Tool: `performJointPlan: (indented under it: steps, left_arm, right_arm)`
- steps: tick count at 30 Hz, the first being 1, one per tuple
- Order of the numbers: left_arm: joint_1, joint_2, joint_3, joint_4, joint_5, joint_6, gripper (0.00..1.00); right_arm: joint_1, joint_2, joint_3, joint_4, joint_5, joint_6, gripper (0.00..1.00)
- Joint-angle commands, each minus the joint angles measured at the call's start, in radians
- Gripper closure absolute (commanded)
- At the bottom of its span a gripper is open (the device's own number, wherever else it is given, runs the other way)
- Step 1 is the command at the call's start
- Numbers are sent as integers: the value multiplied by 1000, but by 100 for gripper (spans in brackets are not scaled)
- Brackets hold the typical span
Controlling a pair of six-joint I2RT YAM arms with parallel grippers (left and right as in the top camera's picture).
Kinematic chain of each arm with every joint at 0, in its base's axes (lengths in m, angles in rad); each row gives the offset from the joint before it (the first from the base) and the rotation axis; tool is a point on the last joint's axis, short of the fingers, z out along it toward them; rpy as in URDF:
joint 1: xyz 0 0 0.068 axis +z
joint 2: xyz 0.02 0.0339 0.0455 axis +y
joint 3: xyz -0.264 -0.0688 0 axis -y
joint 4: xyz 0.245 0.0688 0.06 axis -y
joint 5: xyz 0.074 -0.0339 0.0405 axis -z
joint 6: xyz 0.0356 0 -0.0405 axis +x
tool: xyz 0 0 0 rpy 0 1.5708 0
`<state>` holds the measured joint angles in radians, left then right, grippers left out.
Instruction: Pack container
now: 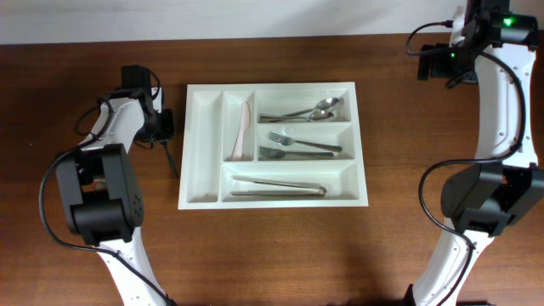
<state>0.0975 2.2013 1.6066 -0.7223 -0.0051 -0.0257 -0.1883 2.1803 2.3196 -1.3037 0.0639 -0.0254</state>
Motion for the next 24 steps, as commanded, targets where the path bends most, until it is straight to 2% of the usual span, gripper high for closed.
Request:
performJointPlan:
  steps: [1, 6, 24]
  left_arm:
    - [3, 45, -5, -16, 5, 5, 75]
    - [3, 45, -5, -15, 5, 5, 84]
    - [3, 45, 4, 0, 4, 5, 88]
  right_arm:
    - [4, 3, -3, 3, 12, 12, 1]
    - [4, 3, -3, 3, 12, 12, 1]
    - [4, 3, -3, 3, 12, 12, 1]
